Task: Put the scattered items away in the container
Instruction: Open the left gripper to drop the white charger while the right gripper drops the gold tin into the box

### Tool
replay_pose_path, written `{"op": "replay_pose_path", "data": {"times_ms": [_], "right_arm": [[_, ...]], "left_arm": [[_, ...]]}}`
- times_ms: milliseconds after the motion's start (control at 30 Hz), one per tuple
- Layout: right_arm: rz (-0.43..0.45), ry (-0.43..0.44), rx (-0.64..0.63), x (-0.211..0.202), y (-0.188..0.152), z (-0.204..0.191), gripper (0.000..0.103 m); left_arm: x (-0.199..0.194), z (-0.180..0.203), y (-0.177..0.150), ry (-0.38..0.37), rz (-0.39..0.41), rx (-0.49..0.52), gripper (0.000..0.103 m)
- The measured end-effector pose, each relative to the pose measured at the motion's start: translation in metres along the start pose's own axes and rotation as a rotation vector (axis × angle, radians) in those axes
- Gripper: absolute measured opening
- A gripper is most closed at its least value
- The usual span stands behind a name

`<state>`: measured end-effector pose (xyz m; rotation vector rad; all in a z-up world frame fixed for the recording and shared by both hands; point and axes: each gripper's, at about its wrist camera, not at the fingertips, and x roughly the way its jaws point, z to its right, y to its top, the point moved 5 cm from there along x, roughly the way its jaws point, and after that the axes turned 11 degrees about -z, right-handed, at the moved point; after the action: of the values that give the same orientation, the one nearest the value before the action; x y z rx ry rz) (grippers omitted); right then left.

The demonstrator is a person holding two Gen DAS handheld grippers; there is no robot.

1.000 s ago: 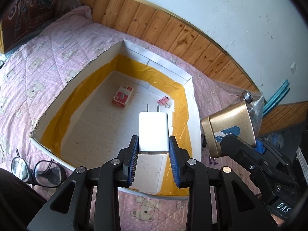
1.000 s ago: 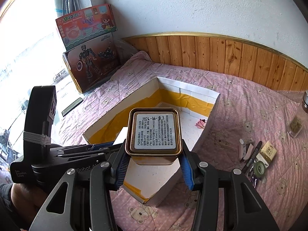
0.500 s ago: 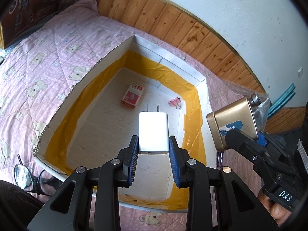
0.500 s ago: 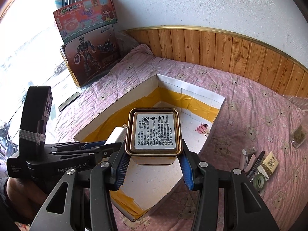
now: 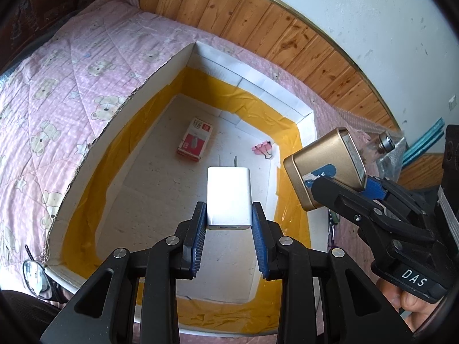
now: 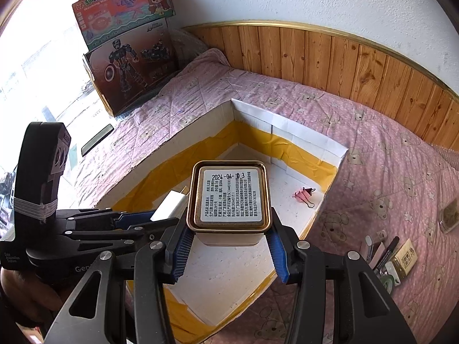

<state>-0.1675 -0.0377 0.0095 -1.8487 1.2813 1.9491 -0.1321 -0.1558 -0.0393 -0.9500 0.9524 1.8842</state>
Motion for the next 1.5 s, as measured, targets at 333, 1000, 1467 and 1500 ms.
{"op": "replay_pose_path", "data": {"times_ms": [333,1000,1467,1500], "right_arm": [[-0.111,0.014,0.025,0.032,0.019,0.019,0.049],[-0.297,-0.076,-0.096,0.086,0.062,0.044,0.05],[-0.412,-0.127,-0.181,0.116,0.079,0.048,0.05],[-0.418,-0.129,-0.184,0.119,0.079,0.049,0.05]], "left_arm": [[0.012,0.003,0.011,-0.038,-0.076,-0.017,0.031],[0.047,0.028,0.017,-0.05,-0.211,-0.09,0.031],[0.06,0.033,0.026,-0.123,-0.261,-0.181,0.031],[0.06,0.033,0.026,-0.122,-0.264,-0.185,0.031]]}}
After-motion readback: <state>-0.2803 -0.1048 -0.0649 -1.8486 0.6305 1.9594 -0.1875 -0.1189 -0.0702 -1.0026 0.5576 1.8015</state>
